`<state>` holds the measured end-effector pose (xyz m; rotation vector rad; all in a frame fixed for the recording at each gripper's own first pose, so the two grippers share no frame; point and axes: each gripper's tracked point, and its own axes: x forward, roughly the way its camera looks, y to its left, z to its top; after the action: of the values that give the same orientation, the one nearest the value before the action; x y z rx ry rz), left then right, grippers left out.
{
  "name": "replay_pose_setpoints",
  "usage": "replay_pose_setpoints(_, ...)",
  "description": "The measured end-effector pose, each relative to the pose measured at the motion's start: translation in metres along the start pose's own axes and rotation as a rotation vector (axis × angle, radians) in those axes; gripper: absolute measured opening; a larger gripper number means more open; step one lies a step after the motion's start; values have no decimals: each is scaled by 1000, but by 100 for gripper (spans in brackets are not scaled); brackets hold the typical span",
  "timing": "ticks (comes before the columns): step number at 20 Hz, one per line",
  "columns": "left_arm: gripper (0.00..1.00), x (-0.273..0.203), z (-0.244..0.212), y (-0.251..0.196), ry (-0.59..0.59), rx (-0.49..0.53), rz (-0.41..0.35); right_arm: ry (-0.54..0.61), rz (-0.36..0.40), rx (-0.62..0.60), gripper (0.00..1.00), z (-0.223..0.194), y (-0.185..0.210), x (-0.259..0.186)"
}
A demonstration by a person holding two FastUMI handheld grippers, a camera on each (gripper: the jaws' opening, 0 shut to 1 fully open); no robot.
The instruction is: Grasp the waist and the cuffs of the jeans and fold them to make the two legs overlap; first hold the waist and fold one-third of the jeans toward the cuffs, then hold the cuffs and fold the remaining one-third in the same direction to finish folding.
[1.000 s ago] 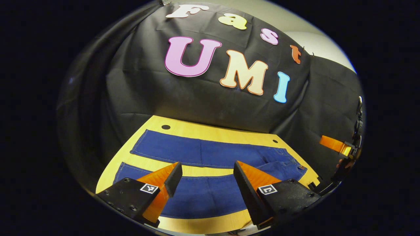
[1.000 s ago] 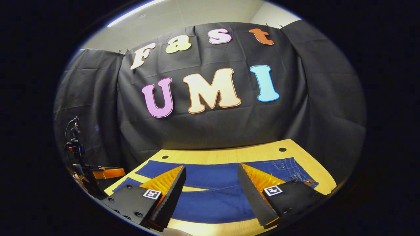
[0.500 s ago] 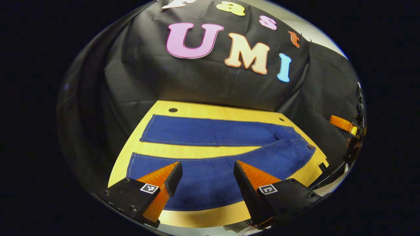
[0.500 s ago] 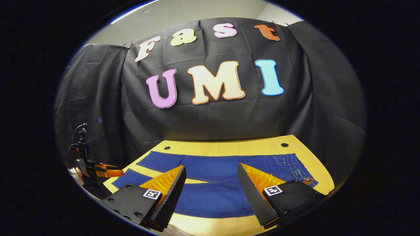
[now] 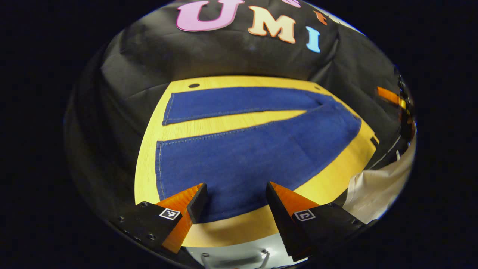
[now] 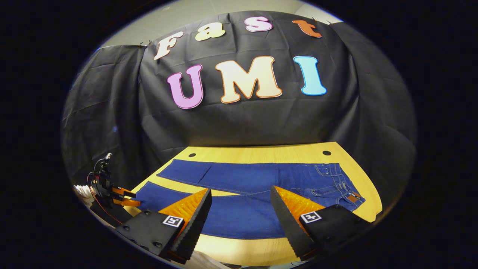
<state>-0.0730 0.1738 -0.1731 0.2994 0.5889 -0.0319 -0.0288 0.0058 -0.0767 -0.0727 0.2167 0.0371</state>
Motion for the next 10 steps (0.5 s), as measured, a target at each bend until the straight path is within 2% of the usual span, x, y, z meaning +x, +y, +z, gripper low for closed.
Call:
replay_pose_setpoints(4,95,5,-30,7,147,171,-35,21,13,-8,98,-2,7,10)
replay_pose_setpoints(9,90,7,-54,13,272,252,-80,37,32,-29,97,-2,11,20)
replay_pose_setpoints(10,91,5,-50,13,254,258,-89,40,34,-27,97,-4,12,21)
